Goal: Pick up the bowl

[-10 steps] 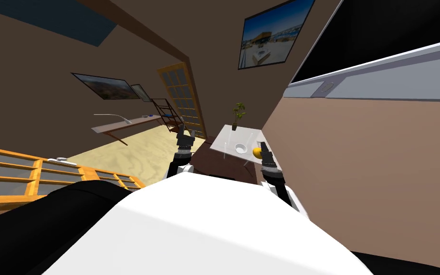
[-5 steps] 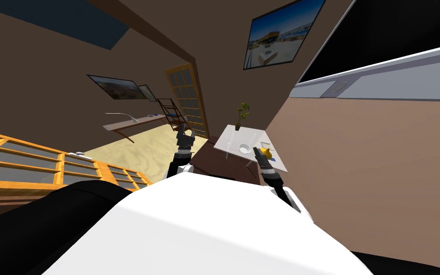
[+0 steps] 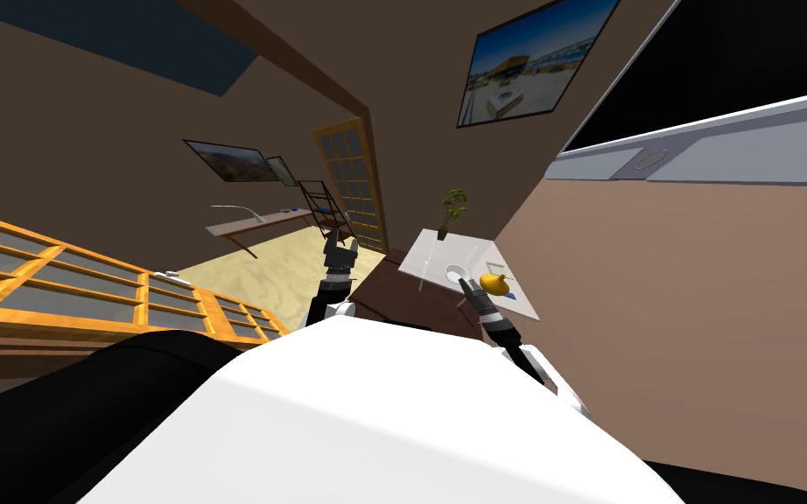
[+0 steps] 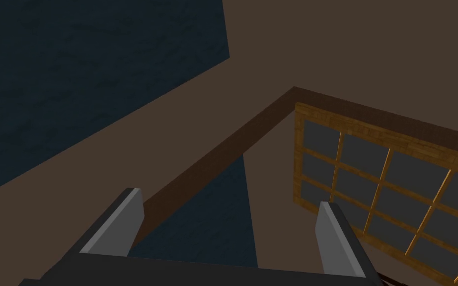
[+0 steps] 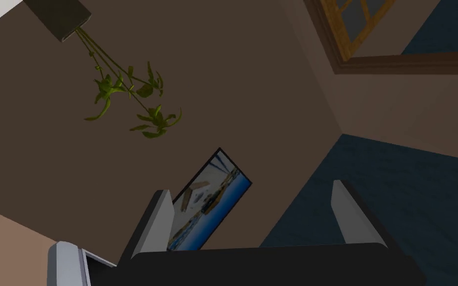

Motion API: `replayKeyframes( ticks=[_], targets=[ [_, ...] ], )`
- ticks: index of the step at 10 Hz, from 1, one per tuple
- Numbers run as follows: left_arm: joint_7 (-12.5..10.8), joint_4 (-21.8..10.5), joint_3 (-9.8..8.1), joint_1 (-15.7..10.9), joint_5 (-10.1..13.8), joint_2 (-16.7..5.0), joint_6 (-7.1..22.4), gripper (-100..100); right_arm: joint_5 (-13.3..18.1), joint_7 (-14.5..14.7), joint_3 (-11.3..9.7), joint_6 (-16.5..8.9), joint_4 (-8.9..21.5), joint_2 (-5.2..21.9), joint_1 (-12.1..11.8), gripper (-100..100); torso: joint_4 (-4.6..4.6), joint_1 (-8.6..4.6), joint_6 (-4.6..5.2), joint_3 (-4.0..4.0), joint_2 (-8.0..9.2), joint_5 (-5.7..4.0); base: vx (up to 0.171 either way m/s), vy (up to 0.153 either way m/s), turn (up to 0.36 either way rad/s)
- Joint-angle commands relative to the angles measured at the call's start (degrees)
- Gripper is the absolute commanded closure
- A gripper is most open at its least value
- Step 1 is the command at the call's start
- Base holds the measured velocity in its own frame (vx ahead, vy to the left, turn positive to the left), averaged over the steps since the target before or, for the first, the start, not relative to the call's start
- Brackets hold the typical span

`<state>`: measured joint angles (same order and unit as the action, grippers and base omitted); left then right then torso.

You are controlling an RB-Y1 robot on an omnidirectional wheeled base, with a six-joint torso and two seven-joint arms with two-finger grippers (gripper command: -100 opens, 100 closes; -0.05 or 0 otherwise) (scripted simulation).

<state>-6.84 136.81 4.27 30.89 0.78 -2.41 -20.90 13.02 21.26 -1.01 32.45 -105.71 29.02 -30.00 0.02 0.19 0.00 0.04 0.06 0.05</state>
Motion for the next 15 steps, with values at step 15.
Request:
replayKeyframes(
  ticks=[15],
  targets=[
    [0.0, 0.0, 0.00, 0.0, 0.0, 0.0, 0.0, 0, 12.7, 7.2, -7.0, -2.0, 24.4, 15.8, 2.3, -100, -0.04, 0.05, 0.01, -0.11, -0.21, 0.02, 0.024, 0.080, 0.068]
  ],
)
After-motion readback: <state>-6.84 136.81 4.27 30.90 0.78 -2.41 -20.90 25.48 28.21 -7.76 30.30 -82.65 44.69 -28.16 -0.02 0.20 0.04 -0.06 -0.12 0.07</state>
